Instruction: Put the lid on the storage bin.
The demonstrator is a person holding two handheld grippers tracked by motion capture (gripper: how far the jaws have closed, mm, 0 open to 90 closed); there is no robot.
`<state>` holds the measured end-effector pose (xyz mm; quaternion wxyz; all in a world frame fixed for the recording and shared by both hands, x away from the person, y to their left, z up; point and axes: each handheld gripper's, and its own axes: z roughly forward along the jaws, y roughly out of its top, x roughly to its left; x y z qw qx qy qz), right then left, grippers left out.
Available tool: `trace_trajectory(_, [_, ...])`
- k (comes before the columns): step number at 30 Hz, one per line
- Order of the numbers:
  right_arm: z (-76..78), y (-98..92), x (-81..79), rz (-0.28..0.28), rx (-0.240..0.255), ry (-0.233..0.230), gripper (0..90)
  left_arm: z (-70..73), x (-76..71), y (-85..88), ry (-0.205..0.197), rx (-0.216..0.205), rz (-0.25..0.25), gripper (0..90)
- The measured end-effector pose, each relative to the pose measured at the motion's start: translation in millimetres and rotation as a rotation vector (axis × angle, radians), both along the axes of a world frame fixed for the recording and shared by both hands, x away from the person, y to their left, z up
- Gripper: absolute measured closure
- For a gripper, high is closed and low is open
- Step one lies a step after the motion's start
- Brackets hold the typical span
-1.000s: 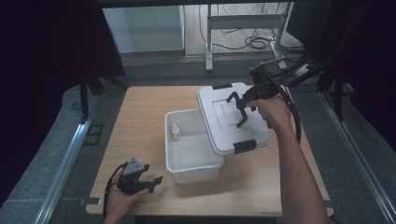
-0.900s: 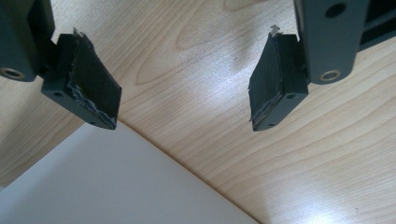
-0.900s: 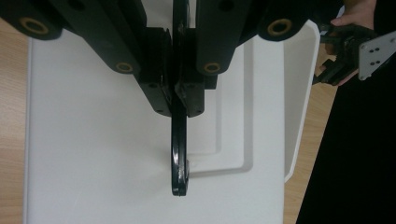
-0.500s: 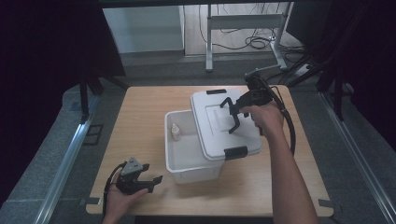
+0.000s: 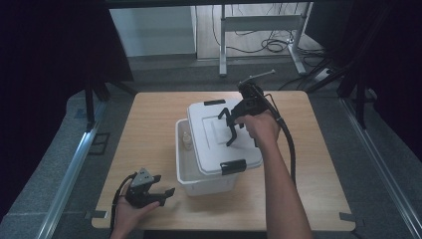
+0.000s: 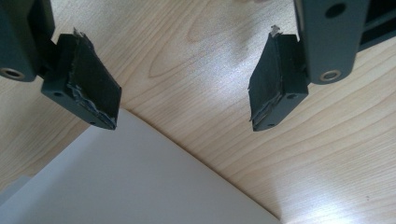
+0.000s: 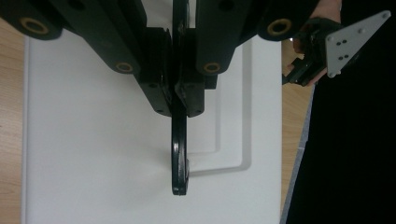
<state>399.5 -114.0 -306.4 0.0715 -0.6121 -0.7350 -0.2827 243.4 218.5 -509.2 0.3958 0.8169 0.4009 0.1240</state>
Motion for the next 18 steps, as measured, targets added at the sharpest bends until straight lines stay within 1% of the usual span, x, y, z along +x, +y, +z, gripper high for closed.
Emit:
trace_trajectory(4, [-6.2,11.0,0.9,-0.006,-0.001,0.013,85.2,1.0,-0.8,-0.6,-0.004,-0.006,-0.003,25.7])
trace_trajectory(7, [-11.8,17.8,1.2,0.007,0.0,0.021,85.3,1.0,-0.5,0.0,-0.003,-0.009,-0.003,25.7])
trace_trajectory(9, [-14.5,21.1,2.0,-0.002,0.01,0.029,85.2,0.2,0.1,-0.9,0.0,-0.004,-0.005,25.7])
trace_trajectory(13, [-15.8,26.6,2.5,-0.005,0.008,0.04,85.3,-1.2,0.2,-3.6,0.004,-0.001,-0.013,25.7])
trace_trajectory(15, [-17.0,29.2,1.5,0.001,0.003,0.048,85.3,-1.4,0.3,-4.2,0.003,0.0,-0.014,25.7])
trace_trajectory(18, [-18.4,33.6,-1.1,-0.01,0.0,0.06,85.2,-1.0,-0.1,-5.0,0.003,-0.001,-0.014,25.7])
